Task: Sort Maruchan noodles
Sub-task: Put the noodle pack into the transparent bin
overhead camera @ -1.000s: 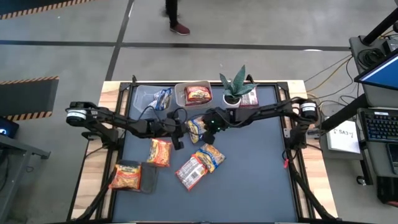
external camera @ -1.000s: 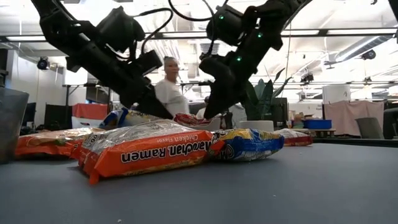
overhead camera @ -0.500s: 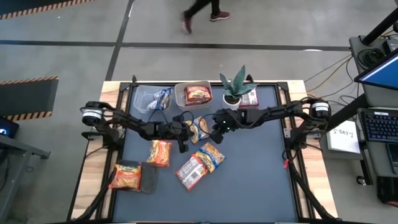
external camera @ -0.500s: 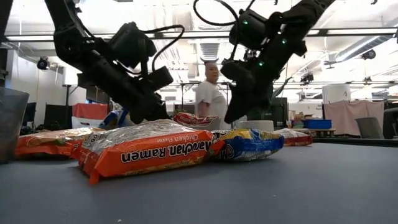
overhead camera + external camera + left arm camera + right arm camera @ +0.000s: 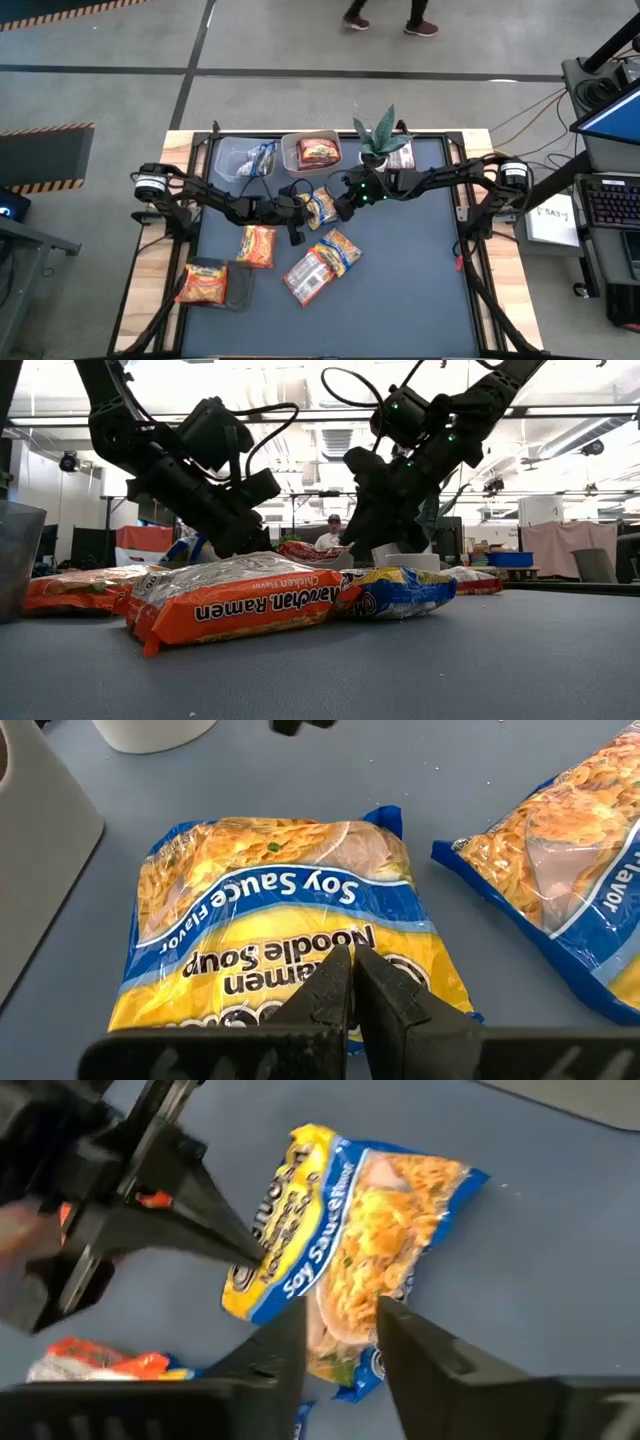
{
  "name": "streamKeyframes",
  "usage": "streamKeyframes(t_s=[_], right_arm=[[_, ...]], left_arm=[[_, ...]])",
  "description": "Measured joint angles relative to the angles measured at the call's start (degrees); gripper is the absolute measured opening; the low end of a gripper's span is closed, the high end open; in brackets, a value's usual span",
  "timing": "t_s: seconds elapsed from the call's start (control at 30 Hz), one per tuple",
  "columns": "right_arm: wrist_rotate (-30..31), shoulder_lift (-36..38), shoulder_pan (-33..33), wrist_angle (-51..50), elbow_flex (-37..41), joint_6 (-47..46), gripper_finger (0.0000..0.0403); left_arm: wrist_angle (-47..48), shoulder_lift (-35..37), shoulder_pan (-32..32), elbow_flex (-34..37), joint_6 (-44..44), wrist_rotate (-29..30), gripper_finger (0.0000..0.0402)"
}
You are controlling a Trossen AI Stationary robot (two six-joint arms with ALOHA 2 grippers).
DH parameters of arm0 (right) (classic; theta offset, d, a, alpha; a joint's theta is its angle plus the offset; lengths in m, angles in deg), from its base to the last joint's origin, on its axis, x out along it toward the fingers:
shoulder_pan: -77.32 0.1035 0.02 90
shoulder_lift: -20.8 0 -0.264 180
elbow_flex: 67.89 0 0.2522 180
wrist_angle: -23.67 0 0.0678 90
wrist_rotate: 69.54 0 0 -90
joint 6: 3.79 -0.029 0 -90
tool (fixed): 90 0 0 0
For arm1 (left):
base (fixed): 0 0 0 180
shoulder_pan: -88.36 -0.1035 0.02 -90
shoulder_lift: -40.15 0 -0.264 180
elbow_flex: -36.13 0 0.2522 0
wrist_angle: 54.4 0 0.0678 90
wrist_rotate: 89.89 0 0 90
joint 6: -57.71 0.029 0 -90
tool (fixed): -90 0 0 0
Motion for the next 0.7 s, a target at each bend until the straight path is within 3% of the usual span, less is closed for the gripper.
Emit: streamKeyframes(t_s=[0.4,0.7], right_arm=[[0.1,-3.7,-0.2,3.7,0.2,-5.1,0.0291],[0.1,-5.6,-0.2,5.0,0.2,-5.6,0.0353]], left_arm=[[-0.2,0.6,0.3,1.5,-1.5,0.0,0.0],[7.3,8.9,1.1,2.6,0.6,-0.2,0.0]])
